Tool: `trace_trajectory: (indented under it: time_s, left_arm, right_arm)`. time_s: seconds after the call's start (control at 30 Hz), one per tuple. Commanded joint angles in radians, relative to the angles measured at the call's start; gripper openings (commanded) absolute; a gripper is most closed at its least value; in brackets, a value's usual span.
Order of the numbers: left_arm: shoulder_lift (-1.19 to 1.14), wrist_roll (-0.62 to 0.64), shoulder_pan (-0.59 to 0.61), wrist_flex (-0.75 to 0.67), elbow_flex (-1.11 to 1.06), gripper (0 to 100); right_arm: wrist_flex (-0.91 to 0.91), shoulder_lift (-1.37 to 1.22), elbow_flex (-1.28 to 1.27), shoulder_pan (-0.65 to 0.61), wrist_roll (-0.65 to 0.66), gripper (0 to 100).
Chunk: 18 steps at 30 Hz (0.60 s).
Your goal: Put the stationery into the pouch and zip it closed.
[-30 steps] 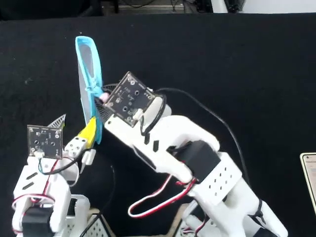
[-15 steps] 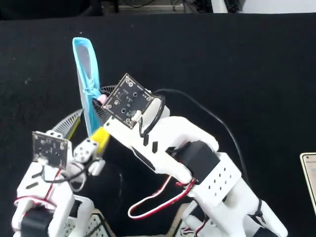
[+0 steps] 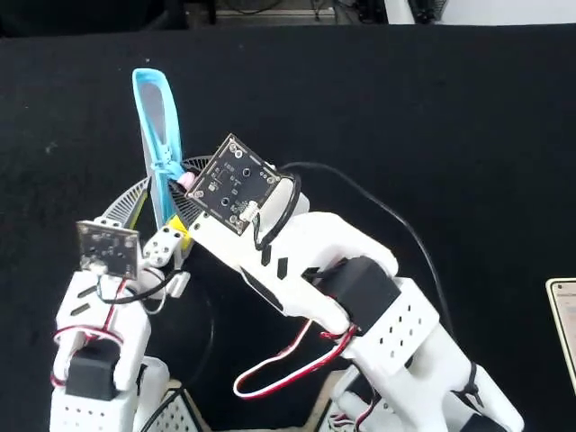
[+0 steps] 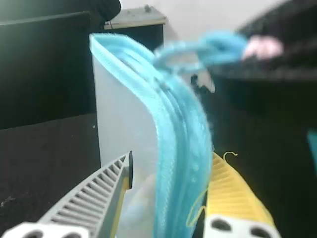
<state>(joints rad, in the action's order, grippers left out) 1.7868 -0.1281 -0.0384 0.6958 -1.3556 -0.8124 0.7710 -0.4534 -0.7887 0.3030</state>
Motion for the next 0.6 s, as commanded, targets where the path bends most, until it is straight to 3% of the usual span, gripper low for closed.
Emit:
trace_trajectory:
  time_s: [0.0, 0.13, 0.43, 0.57]
  left_arm:
    - [0.006, -0.032, 0.001, -0.015, 0.022, 19]
    - [0.006, -0.032, -0.001, 0.040, 0.082, 2]
    - [0.006, -0.035, -0.001, 0.308, 0.286, 3]
    - [0.006, -0.126, -0.001, 0.402, 0.349, 3]
  right_arm:
    - [-0.002, 0.033, 0.008, -0.008, -0.002, 1.1]
    - [-0.003, 0.035, -0.008, -0.006, -0.005, 1.1]
    - [-0.003, 0.050, -0.010, -0.011, -0.011, 1.1]
    - [-0.048, 0.133, -0.016, -0.011, -0.011, 1.1]
